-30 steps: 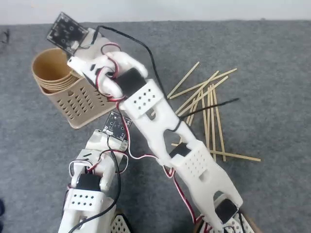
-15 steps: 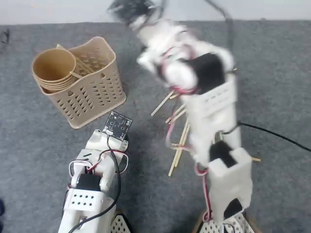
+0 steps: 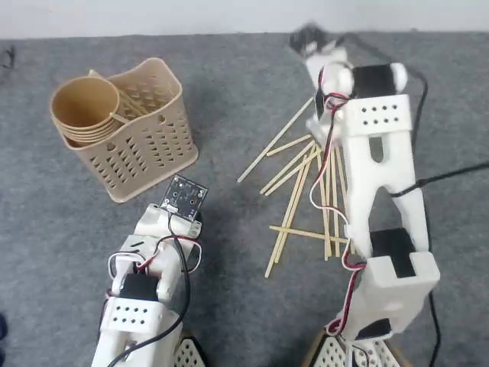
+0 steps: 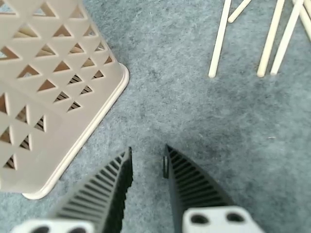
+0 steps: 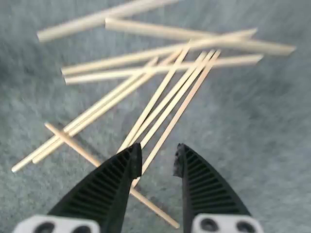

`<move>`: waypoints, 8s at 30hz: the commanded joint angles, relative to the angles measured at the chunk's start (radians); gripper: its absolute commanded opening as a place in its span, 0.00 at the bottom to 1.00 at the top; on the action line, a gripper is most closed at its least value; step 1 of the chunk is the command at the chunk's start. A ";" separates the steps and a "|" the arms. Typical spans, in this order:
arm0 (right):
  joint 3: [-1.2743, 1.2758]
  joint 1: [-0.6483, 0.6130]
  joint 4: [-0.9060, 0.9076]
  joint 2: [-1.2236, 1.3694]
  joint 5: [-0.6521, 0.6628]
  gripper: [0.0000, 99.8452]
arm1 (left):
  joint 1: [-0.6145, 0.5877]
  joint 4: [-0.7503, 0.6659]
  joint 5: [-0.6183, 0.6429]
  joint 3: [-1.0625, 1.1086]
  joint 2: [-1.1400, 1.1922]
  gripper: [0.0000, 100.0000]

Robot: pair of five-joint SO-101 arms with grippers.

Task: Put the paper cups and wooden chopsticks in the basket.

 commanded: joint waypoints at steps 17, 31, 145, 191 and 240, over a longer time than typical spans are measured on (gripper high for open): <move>0.594 0.027 -0.475 -0.058 0.006 0.12 | 0.003 -0.028 -0.012 -0.010 -0.014 0.09; 0.712 -0.005 -0.591 -0.050 0.006 0.12 | 0.003 -0.028 -0.012 -0.010 -0.014 0.09; 0.474 -0.047 -0.341 0.056 0.009 0.16 | 0.003 -0.028 -0.012 -0.008 -0.014 0.09; 0.431 0.059 -0.389 0.266 0.072 0.15 | 0.003 -0.028 -0.012 -0.008 -0.014 0.09; 0.410 -0.516 -0.980 -0.717 0.025 0.01 | 0.003 -0.023 -0.012 -0.008 -0.014 0.09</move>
